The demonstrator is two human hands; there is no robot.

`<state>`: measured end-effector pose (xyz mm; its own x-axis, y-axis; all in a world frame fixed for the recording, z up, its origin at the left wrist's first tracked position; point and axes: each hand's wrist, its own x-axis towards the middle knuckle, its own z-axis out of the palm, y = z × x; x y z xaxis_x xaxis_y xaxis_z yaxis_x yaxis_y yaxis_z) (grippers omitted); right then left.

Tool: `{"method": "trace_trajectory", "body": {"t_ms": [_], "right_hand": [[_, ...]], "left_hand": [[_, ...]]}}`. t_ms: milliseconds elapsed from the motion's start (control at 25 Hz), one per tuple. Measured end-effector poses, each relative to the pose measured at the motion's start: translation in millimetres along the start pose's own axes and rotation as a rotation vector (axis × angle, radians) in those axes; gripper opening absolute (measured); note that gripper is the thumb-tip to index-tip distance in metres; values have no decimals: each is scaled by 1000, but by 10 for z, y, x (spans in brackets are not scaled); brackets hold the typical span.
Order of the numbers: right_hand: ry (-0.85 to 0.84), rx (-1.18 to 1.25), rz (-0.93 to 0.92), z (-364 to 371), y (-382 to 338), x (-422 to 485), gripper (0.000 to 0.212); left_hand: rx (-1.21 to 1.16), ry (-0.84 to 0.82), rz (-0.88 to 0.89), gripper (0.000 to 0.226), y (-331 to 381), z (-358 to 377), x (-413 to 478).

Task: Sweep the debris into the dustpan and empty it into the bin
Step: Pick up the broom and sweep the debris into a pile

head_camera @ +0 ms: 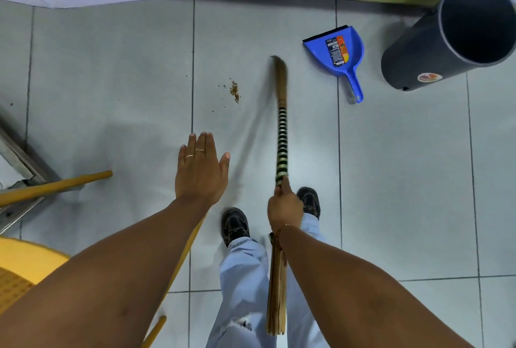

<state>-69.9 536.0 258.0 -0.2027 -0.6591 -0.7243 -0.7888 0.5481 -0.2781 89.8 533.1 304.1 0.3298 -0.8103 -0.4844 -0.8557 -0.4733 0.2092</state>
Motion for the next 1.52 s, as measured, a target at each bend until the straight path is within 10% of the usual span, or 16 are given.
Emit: {"method": "trace_trajectory", "body": {"t_ms": [280,1120,1520], "right_hand": [[-35,-15,308,-367,267,327,37],[-63,-124,-140,-367,-593,96,43],[-128,-461,-246,-1525,-1990,2591,38]], "left_hand": [[-52,2,73,59,213,102,-31],[-88,57,-56,59,219,-390,205],[-152,72,-232,59,1220,-424,1712]]}}
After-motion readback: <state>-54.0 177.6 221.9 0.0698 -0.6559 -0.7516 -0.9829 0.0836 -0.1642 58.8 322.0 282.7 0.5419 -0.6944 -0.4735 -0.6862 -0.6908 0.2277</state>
